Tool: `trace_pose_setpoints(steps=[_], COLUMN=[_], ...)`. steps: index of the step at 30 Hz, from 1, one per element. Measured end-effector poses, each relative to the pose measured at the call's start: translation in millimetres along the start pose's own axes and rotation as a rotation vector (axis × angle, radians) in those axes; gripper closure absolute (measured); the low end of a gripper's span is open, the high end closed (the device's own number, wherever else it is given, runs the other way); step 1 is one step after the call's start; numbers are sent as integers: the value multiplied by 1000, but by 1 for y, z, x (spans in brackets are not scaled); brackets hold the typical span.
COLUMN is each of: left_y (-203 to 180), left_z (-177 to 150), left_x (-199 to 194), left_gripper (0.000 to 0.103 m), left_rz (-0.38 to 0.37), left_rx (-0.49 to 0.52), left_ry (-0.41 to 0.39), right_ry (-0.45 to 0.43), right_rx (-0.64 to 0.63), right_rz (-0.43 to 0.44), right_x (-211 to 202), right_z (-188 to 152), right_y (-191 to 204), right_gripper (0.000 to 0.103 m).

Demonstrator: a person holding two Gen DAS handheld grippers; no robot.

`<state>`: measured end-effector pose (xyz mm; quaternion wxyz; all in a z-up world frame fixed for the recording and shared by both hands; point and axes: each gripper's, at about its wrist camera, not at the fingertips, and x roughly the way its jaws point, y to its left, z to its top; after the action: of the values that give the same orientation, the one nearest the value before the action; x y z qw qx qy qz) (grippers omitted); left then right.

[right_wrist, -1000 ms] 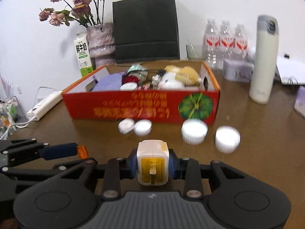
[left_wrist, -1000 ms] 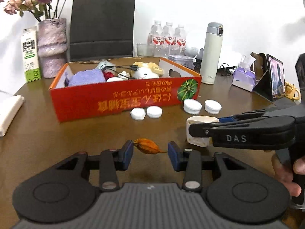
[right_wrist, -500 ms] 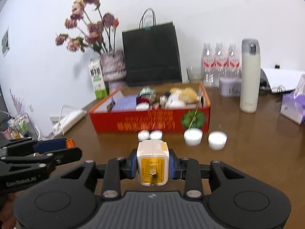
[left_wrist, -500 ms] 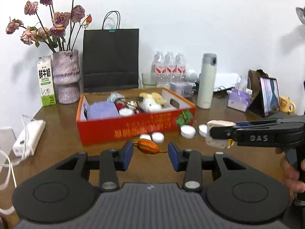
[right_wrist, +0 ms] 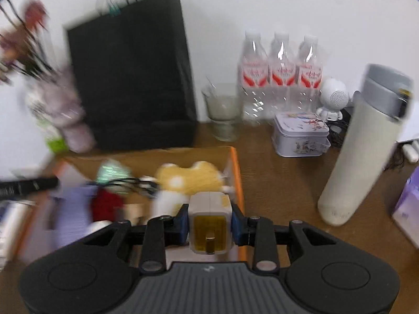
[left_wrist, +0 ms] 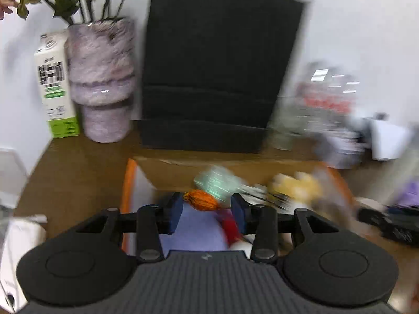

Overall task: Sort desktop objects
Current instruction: 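Carry the orange pod and plug into the orange box and release both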

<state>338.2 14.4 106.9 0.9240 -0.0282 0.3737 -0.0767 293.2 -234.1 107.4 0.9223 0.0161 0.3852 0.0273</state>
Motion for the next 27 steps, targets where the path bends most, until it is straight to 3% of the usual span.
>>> trace_pose_setpoints(steps=[2,4,6,7,9,14,16,18,20,24,27], left_y=[5,10,14,15,15,9,10,12,14,7,-8], left_z=[8,15,21,26,31,36,34,28,20,-8,-47], left_x=[29,52,59,58,53,33,26,18,8,-25,-49], left_gripper=[61,59,54,50,32,30,29,29,29,15,15], left_rz=[32,75,79,65,68,106,133,148,163,158,146], left_rx=[-3,-25,-36,-32,-21,44,50,48,40,50,77], left_ry=[52,85,86,70,41,3,0,9,13,-25,-61], right_ry=[42,43,45,42,20,16,22,25,22,21,15], right_rx=[-61,-73,-65,-64,-63,-67,-77,-113,-133,-132,-123], right_rz=[-65,-87,-44,-12,-20,2,17,41,58,93,132], right_x=[27,44,46,45,42,34,30,27,23,4,-10], right_z=[6,13,20,23,31,42,40,36,29,8,-15], right_y=[9,12,13,13,14,16,18,25,27,30,30], right_gripper=[72,63,54,52,51,45,38,27,27,27,27])
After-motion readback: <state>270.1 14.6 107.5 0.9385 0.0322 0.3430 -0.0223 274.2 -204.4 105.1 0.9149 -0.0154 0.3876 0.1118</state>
